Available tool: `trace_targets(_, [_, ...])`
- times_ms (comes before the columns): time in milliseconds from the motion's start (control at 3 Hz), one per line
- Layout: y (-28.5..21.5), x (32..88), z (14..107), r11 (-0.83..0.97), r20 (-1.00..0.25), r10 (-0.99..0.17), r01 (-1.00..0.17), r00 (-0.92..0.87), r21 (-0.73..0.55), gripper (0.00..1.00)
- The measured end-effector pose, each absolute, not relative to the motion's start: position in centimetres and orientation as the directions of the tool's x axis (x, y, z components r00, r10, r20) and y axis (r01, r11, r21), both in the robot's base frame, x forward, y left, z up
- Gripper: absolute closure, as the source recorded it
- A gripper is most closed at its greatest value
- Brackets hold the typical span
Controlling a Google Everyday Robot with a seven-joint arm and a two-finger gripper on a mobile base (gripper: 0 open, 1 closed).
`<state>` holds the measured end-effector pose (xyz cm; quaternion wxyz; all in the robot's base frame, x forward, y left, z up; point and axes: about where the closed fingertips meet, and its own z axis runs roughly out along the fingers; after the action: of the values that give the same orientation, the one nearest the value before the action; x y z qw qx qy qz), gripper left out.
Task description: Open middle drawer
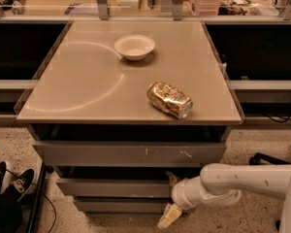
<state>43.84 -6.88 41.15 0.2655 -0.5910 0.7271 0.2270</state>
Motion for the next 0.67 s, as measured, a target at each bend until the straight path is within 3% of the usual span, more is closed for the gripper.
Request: trace_targets(667, [-6.57, 42.59, 41.53, 0.115, -0.650, -0.747, -0.990, -0.140, 0.082, 0.00])
